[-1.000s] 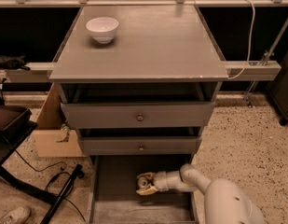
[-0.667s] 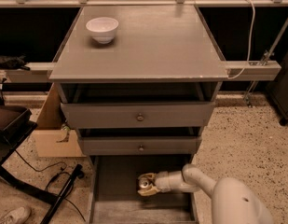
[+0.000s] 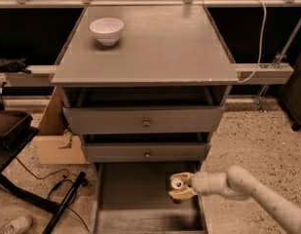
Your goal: Pick orange can from bottom drawer and place on counter
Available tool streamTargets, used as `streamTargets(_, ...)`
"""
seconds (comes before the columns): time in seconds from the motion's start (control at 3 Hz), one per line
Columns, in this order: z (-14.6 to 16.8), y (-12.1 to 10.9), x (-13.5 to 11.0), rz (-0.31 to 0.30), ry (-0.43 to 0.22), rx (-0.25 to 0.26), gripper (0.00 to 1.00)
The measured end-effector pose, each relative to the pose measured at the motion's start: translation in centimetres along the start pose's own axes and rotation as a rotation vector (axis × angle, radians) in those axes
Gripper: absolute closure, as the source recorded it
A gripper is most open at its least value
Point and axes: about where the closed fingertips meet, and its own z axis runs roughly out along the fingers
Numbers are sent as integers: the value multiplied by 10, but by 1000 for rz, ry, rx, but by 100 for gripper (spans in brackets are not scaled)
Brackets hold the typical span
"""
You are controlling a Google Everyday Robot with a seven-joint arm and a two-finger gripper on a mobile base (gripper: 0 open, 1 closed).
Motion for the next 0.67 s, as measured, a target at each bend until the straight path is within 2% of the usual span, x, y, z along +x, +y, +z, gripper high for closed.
streamTargets(0.33,-72,88,-102,79,-48,-90,100)
streamTargets(0.67,-108,137,-179,78,-37,-134,100)
